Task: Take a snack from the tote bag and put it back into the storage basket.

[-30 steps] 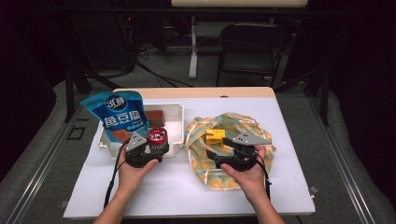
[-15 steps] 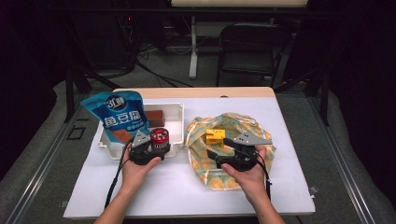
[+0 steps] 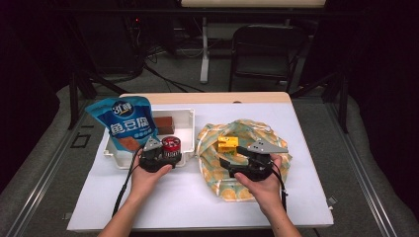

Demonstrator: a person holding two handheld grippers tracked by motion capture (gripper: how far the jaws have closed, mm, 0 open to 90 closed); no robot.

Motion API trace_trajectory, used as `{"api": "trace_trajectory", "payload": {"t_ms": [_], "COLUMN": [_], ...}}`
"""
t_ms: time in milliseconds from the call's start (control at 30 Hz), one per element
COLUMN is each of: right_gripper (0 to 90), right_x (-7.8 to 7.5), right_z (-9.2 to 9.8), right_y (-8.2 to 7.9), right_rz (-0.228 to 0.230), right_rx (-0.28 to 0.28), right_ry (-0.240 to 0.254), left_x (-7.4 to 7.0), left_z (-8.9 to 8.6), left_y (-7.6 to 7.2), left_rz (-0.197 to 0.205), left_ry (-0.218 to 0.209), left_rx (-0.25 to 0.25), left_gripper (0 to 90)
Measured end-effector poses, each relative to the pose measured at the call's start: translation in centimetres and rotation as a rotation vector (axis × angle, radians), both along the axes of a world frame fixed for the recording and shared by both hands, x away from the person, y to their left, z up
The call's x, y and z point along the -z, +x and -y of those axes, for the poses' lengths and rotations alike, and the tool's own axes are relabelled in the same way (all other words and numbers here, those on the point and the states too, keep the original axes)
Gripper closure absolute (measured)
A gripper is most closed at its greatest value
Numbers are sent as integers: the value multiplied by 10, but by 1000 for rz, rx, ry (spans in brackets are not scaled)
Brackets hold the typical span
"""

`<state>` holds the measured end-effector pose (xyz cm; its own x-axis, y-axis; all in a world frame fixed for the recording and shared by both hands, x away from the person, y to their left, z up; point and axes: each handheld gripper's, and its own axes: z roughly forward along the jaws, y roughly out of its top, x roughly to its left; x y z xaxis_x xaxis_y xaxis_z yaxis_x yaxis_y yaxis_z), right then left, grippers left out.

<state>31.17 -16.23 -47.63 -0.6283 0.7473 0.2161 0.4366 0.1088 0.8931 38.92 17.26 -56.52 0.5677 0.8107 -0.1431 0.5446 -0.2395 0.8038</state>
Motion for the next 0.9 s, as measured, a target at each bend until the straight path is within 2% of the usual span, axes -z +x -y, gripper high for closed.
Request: {"api": "trace_trajectory", "payload": {"t_ms": [67,300,500,633,700,800,900], "right_gripper": [217,220,222,222,222,222,222], "right_x": [0,2,3,3,4,5,6], "right_z": [0,1,1,2,2,2,2], "right_y": [0,0,0,0,0,0,-1], "right_rz": [-4,-9,-6,-10,-10,-10,-12], "right_rx": [0,4,7,6,5,9,4], "right_ry": [-6,-5,-4,-10,-12,-10,-22], "left_x": [0,1,1,0,-1,-4,-12], "left_z": [1,0,-1,-2,-4,-9,-18], "left_y": [0,3,3,1,-1,-7,-17], "left_rz": [-1,-29,-30,-15,-1,22,24], "left_ry": [11,-11,-12,-15,11,-17,-41], "left_rx": [0,-9,-11,-18,-13,-19,-24], "left_gripper": [260,259,257,249,216,191,191]}}
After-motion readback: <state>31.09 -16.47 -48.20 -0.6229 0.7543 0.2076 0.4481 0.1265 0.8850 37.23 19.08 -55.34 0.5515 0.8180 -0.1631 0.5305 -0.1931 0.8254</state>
